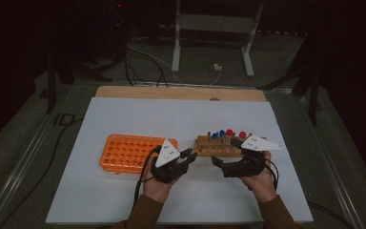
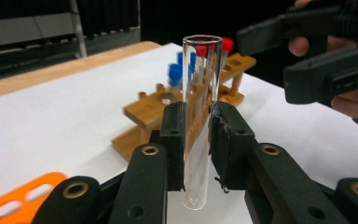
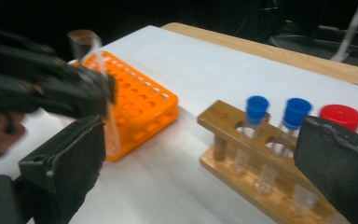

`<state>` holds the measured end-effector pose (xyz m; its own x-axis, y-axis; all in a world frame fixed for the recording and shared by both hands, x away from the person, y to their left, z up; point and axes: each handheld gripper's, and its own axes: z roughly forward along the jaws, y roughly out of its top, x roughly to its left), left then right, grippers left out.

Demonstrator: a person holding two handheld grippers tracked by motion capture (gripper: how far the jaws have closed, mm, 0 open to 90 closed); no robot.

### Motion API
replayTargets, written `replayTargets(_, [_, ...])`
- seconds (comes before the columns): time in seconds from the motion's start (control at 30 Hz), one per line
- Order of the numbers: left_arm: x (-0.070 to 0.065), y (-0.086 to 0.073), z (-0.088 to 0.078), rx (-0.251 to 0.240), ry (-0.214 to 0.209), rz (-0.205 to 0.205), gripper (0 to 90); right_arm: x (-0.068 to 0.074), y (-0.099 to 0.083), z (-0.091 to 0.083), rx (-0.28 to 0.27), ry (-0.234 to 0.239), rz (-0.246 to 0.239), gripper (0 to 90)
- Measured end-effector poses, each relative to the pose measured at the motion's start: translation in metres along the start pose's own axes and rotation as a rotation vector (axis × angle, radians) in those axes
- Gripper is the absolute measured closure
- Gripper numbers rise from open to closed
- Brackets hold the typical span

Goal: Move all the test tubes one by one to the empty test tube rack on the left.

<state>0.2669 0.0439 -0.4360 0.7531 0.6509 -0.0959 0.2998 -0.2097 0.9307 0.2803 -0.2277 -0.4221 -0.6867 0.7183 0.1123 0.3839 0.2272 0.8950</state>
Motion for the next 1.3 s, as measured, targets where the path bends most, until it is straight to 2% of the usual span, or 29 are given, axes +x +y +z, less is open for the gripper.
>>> replayTargets(0.1, [0.008,0.002,-0.011,-0.023,0.004,-0.003,75.7,-0.002,-0.002,-0.001,0.003,-0.016,-0.006,0.0])
replayTargets(0.23, [0.017,0.004,-0.023,-0.049,0.032,-0.006,75.7,-0.006,-0.003,-0.006,-0.014,-0.026,-0.002,0.0])
replayTargets(0.37, [0.026,0.004,-0.03,-0.053,0.074,0.004,75.6,-0.009,-0.003,-0.011,-0.028,-0.03,0.001,0.0])
replayTargets(0.53, [0.036,0.002,-0.039,-0.069,0.108,-0.009,75.6,-0.012,-0.003,-0.015,-0.039,-0.041,0.006,0.0])
replayTargets(0.83, [0.047,-0.007,-0.047,-0.045,0.149,-0.011,75.7,-0.016,-0.003,-0.018,-0.047,-0.053,0.013,0.0])
replayTargets(1.3, [0.051,-0.03,-0.044,0.007,0.148,-0.029,75.6,-0.02,-0.004,-0.02,-0.051,-0.07,0.017,0.0])
